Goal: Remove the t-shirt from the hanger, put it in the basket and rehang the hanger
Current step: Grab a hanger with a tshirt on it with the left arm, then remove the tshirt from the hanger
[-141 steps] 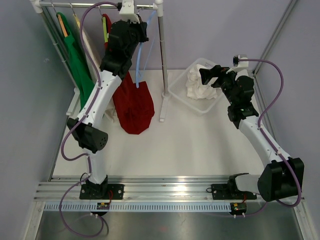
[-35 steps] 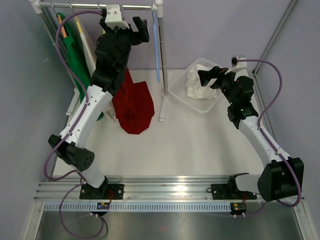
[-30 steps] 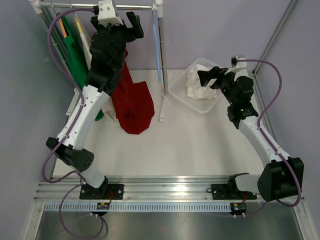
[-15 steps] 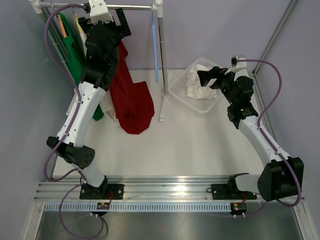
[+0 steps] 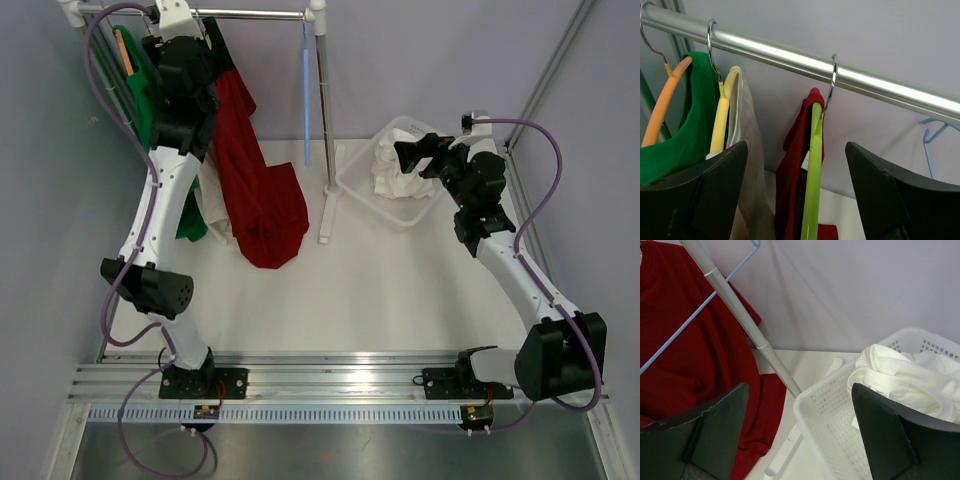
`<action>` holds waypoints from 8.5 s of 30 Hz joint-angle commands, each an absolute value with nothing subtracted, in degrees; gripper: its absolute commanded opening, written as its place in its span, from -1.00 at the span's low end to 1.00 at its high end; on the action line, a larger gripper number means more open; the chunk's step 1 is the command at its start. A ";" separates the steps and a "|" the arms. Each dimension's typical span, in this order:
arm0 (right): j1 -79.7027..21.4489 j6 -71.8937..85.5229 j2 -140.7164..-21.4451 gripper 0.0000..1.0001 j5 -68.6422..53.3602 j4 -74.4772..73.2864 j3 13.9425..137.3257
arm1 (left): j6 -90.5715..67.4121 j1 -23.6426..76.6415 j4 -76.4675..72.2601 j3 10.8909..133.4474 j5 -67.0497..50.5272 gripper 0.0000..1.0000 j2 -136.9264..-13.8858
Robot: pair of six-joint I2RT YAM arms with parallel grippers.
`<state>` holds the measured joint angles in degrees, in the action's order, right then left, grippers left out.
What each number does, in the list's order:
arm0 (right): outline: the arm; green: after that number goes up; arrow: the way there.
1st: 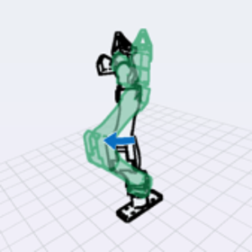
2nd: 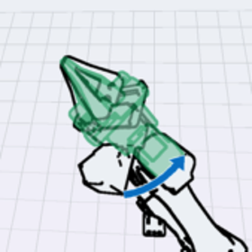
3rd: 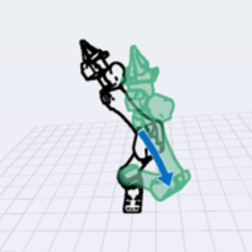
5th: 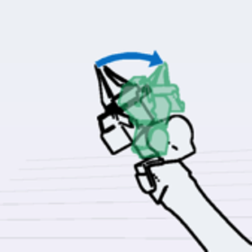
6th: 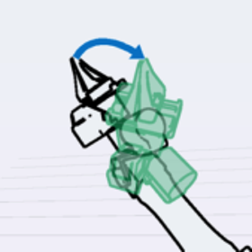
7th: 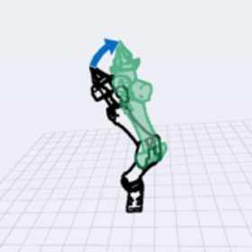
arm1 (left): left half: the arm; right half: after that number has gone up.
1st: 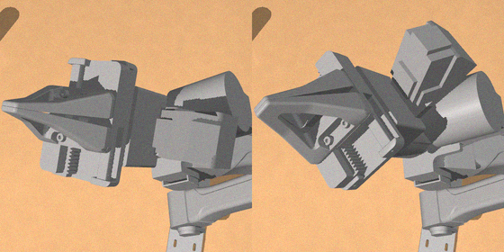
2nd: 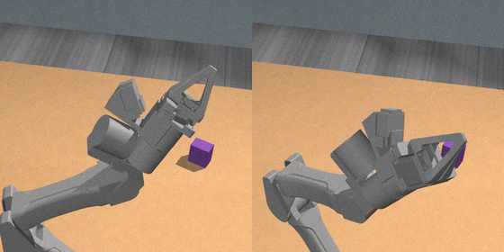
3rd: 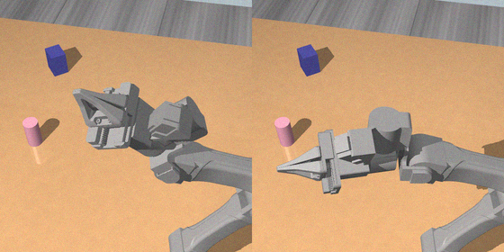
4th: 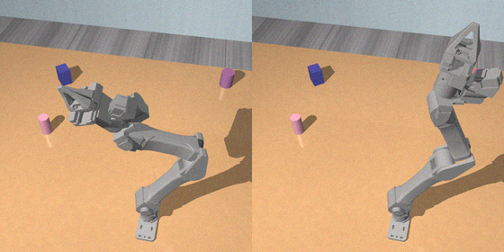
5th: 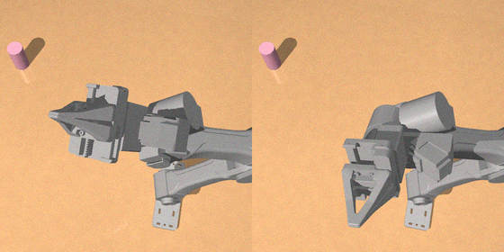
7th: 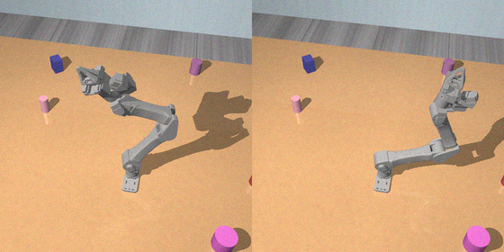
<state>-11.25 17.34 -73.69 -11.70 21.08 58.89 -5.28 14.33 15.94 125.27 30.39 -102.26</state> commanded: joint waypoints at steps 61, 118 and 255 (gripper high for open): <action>-11.34 16.79 -74.27 0.82 -13.97 21.62 60.82 | -6.86 11.86 9.32 127.79 12.83 -1.00 -97.91; -11.51 23.73 -66.71 0.73 -32.07 29.00 53.09 | -23.55 25.93 4.22 41.58 5.29 -1.00 -24.62; -55.46 -32.25 -78.13 0.46 11.07 50.52 39.04 | -20.04 26.63 -9.76 32.08 -11.16 -1.00 -24.17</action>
<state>-54.59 -21.71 -77.14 7.20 40.32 40.91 -19.51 26.35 -7.46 28.42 -13.08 -24.53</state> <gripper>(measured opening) 0.724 0.112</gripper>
